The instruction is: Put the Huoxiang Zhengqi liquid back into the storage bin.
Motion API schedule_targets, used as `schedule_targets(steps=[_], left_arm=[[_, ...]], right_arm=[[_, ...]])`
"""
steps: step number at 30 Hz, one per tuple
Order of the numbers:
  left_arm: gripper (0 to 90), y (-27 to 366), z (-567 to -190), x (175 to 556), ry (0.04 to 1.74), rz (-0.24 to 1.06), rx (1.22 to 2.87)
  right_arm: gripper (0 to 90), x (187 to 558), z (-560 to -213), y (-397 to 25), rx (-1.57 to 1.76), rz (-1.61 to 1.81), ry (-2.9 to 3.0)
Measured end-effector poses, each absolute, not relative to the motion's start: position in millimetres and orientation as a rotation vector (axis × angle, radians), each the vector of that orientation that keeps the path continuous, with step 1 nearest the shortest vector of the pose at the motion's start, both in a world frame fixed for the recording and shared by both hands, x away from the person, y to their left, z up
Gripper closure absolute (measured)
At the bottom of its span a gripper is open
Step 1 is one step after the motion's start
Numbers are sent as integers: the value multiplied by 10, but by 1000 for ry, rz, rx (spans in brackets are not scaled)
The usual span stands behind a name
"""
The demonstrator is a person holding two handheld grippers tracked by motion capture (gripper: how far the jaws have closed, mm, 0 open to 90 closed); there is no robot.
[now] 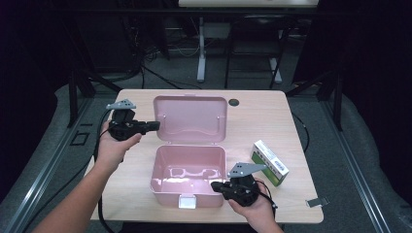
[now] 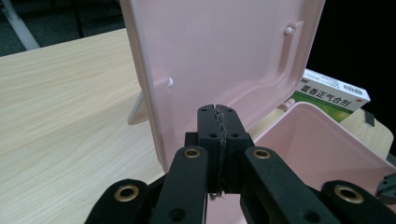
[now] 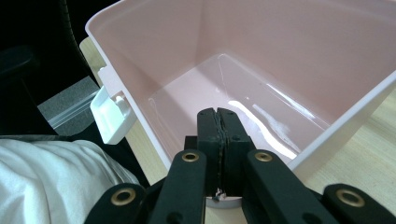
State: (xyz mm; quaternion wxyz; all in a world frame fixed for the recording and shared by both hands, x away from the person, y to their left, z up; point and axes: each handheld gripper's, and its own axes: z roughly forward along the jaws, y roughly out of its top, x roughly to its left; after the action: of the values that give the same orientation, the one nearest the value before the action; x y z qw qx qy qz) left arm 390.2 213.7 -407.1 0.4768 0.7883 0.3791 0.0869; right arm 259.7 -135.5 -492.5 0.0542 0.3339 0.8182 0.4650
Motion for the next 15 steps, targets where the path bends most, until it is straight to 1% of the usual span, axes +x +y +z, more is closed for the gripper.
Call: schedule_targets(steps=[15], left_arm=[[883, 2191, -4233, 3843, 944, 196, 1936]], right_arm=[[900, 2601, -4932, -1365, 1023, 1425, 2481]])
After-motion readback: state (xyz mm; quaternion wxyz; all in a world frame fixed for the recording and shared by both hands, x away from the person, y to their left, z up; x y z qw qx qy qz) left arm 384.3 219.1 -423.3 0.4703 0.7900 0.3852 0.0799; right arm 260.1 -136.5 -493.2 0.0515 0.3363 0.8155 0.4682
